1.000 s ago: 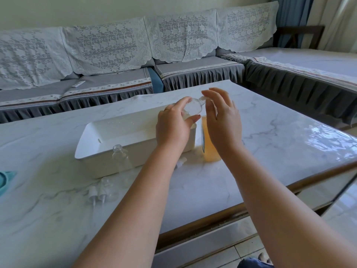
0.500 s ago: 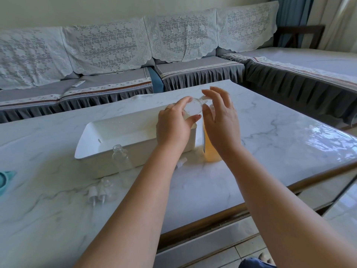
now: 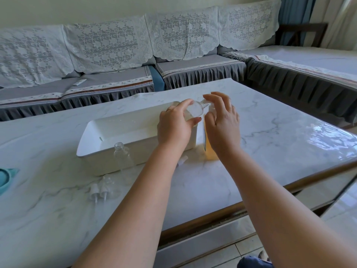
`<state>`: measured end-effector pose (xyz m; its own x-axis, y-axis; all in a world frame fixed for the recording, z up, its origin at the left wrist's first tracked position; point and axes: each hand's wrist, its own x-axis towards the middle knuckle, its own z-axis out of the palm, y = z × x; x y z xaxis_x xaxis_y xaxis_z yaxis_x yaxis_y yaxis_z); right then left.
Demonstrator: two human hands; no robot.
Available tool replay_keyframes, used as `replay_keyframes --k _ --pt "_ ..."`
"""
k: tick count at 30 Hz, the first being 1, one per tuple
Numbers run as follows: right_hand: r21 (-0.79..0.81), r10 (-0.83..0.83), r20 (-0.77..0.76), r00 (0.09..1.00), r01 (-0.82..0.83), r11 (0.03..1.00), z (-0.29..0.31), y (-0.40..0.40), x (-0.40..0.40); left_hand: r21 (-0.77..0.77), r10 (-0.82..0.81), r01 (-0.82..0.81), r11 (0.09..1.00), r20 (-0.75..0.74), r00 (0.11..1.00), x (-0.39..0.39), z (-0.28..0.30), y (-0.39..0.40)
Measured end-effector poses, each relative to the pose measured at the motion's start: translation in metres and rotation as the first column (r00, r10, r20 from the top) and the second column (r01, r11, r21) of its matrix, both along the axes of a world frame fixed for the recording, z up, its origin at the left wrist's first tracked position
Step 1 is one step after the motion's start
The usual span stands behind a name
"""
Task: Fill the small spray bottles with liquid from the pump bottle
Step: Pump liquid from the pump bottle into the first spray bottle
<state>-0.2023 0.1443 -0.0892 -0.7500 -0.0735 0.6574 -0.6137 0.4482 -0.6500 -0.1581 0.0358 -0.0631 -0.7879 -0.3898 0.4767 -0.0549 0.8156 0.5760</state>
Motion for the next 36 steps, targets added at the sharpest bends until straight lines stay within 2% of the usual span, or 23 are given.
replay_keyframes --k 4,15,22,27,31,36 --pt "-0.027 0.018 -0.019 1.000 -0.019 0.999 0.012 -0.002 -0.002 0.012 -0.006 0.006 1.000 -0.025 1.000 0.000 0.005 -0.001" --pt "0.051 0.047 -0.075 0.996 -0.043 0.998 0.013 0.002 -0.005 0.022 -0.004 0.004 1.000 -0.037 0.999 0.003 0.007 0.003" --pt "0.117 -0.022 -0.066 0.998 0.030 0.993 0.009 0.001 -0.002 0.013 0.005 -0.004 1.000 -0.030 1.000 0.002 0.005 0.003" --pt "0.090 -0.020 -0.028 0.999 0.023 0.996 -0.002 0.000 0.000 -0.015 0.029 -0.029 0.999 0.007 1.000 0.001 0.001 0.001" --pt "0.038 0.017 -0.041 0.999 -0.016 0.999 0.010 0.001 -0.003 -0.030 0.026 -0.026 0.999 -0.020 0.999 0.002 0.005 0.003" --pt "0.102 0.030 -0.068 0.997 -0.023 0.995 0.013 0.005 -0.002 -0.009 0.016 -0.017 1.000 -0.032 0.999 0.003 0.009 0.003"
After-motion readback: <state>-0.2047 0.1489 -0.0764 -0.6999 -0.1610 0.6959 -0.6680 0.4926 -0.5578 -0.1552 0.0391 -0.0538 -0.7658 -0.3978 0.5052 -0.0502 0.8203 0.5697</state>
